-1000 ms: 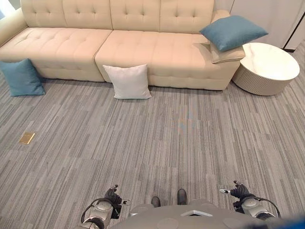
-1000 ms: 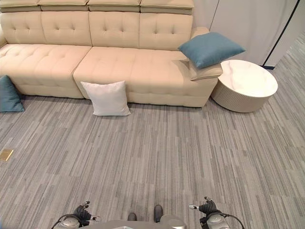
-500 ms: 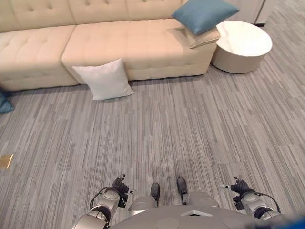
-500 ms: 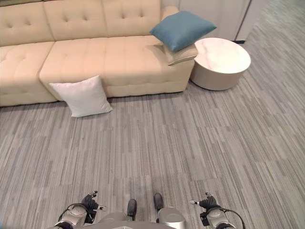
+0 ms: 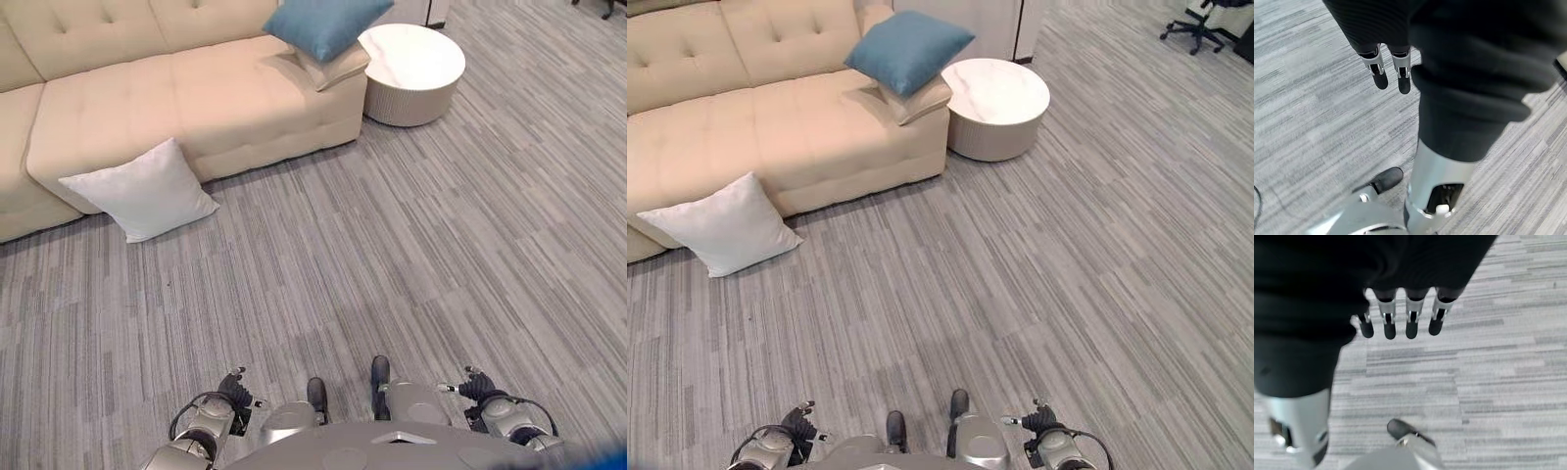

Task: Pick up all the scattered cushions and arrange them neatly on the sofa.

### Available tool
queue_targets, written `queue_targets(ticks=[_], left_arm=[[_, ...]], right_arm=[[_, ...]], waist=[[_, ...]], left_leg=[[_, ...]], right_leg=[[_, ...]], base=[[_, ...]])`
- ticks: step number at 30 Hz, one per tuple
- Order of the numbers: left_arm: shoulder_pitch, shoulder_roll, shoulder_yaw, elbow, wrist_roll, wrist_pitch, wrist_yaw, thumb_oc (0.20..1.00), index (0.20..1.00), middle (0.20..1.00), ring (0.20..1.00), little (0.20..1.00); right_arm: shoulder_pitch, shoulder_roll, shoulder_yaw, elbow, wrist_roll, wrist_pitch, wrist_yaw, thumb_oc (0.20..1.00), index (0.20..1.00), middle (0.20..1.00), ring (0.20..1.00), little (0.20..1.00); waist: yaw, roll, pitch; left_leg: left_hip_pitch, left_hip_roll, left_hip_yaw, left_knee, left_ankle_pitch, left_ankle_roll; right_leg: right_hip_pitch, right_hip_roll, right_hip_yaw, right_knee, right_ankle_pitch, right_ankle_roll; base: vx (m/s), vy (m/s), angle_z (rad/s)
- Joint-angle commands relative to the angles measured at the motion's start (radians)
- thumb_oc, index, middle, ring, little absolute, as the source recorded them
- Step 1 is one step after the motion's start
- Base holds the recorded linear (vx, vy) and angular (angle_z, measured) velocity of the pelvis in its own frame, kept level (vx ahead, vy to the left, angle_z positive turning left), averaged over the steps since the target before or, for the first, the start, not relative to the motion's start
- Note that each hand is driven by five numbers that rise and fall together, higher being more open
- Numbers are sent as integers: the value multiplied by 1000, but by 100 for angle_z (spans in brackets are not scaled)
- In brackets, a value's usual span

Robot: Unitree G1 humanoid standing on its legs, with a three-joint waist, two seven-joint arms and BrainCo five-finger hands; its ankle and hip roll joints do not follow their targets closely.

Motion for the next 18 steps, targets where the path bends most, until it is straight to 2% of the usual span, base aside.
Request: queue_targets(ticks=[1, 3, 5, 6, 8, 9, 10, 11, 16, 18], left_arm=[[-64, -9, -16, 7, 28, -12, -7, 1000, 1000, 1000, 1000, 1000], [-77, -13, -24, -2, 12, -13, -3, 1000, 1000, 1000, 1000, 1000], [-80, -15, -28, -5, 2, -15, 2, 1000, 1000, 1000, 1000, 1000], [-73, -13, -22, -3, -4, -13, 1, 1000, 1000, 1000, 1000, 1000], [-66, -10, -14, 5, -3, -10, 6, 1000, 1000, 1000, 1000, 1000], [-64, -9, -12, 8, -2, -9, 6, 1000, 1000, 1000, 1000, 1000], [-61, -7, -16, 10, 3, -8, 6, 1000, 1000, 1000, 1000, 1000], [-56, -6, -12, 10, 3, -8, 4, 1000, 1000, 1000, 1000, 1000], [-33, -11, 22, 19, -6, -4, 8, 1000, 1000, 1000, 1000, 1000], [-28, -9, 24, 20, -1, -2, 6, 1000, 1000, 1000, 1000, 1000]], right_arm=[[-28, -54, 8, 16, 41, -22, -16, 1000, 1000, 1000, 1000, 1000], [-31, -55, 7, 21, 50, -19, -23, 1000, 1000, 1000, 1000, 1000], [-34, -57, 11, 19, 58, -20, -25, 1000, 1000, 1000, 1000, 1000], [-33, -59, 16, 19, 57, -21, -25, 1000, 1000, 1000, 1000, 1000], [-32, -63, 19, 19, 56, -22, -27, 1000, 1000, 1000, 1000, 1000], [-32, -63, 19, 20, 55, -22, -29, 1000, 1000, 1000, 1000, 1000], [-30, -64, 25, 20, 57, -18, -32, 1000, 1000, 1000, 1000, 1000], [-30, -65, 29, 18, 57, -16, -31, 1000, 1000, 1000, 1000, 1000], [-25, -46, 28, 18, 45, -18, -25, 1000, 1000, 1000, 1000, 1000], [-31, -43, 29, 11, 35, -14, -17, 1000, 1000, 1000, 1000, 1000]], waist=[[-8, -42, 16], [-4, -52, 33], [1, -55, 39], [10, -60, 35], [17, -56, 29], [22, -53, 28], [31, -44, 30], [41, -39, 28], [59, -41, -9], [64, -32, -16]], left_leg=[[-100, -45, -73, 272, -47, -39], [-174, -42, -89, 397, -6, -62], [-217, -44, -93, 410, -1, -55], [-246, -55, -92, 363, -23, -40], [-258, -54, -84, 285, -12, -31], [-263, -52, -81, 253, 6, -30], [-294, -43, -69, 206, 58, -37], [-299, -38, -54, 181, 72, -36], [-238, -66, -64, 146, 45, -5], [-188, -77, -65, 124, 19, 21]], right_leg=[[81, -7, 65, -77, 9, 34], [96, -11, 60, -91, 10, 19], [112, -11, 63, -103, 4, 13], [119, -9, 69, -106, -5, 15], [136, 3, 74, -108, -21, 19], [147, 9, 78, -110, -28, 20], [168, 26, 87, -113, -44, 19], [186, 36, 104, -112, -57, 17], [207, 24, 130, -59, -85, 36], [165, 10, 135, 82, -72, 69]], base=[[30, -190, 31], [36, -158, 40], [129, -73, 26], [229, -36, -1], [239, 3, -9], [262, 38, -24], [337, 82, -25], [281, 74, -13], [304, 133, -49], [280, 166, -32]])
